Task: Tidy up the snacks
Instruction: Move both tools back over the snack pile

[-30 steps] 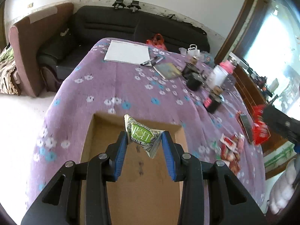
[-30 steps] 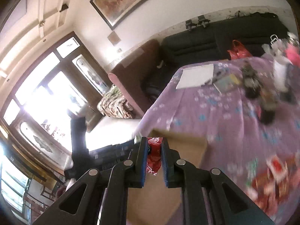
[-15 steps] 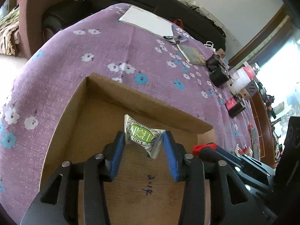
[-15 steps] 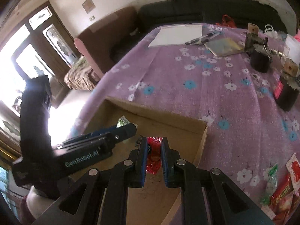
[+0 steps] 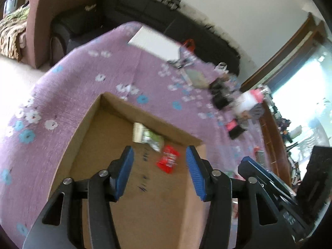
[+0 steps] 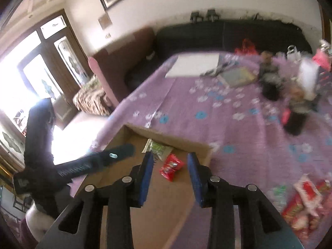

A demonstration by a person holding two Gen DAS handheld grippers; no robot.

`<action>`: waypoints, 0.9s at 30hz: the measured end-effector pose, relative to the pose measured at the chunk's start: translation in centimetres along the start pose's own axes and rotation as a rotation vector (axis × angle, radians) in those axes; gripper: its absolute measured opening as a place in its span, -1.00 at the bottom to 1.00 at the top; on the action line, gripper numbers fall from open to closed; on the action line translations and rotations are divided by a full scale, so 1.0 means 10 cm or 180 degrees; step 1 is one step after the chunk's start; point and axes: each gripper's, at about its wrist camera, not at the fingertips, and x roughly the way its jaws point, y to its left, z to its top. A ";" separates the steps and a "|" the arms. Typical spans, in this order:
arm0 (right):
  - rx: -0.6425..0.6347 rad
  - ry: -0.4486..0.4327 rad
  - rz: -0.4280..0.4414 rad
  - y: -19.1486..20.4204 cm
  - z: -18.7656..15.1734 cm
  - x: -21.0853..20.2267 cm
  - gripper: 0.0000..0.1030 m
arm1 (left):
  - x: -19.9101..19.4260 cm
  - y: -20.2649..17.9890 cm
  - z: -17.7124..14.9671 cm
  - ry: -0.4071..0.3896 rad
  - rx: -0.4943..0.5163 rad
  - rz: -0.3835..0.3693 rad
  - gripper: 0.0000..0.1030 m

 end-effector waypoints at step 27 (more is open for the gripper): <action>0.1212 0.0124 0.0420 -1.74 -1.44 -0.90 -0.06 | 0.89 -1.42 -1.04 0.0720 0.0779 -0.0167 0.32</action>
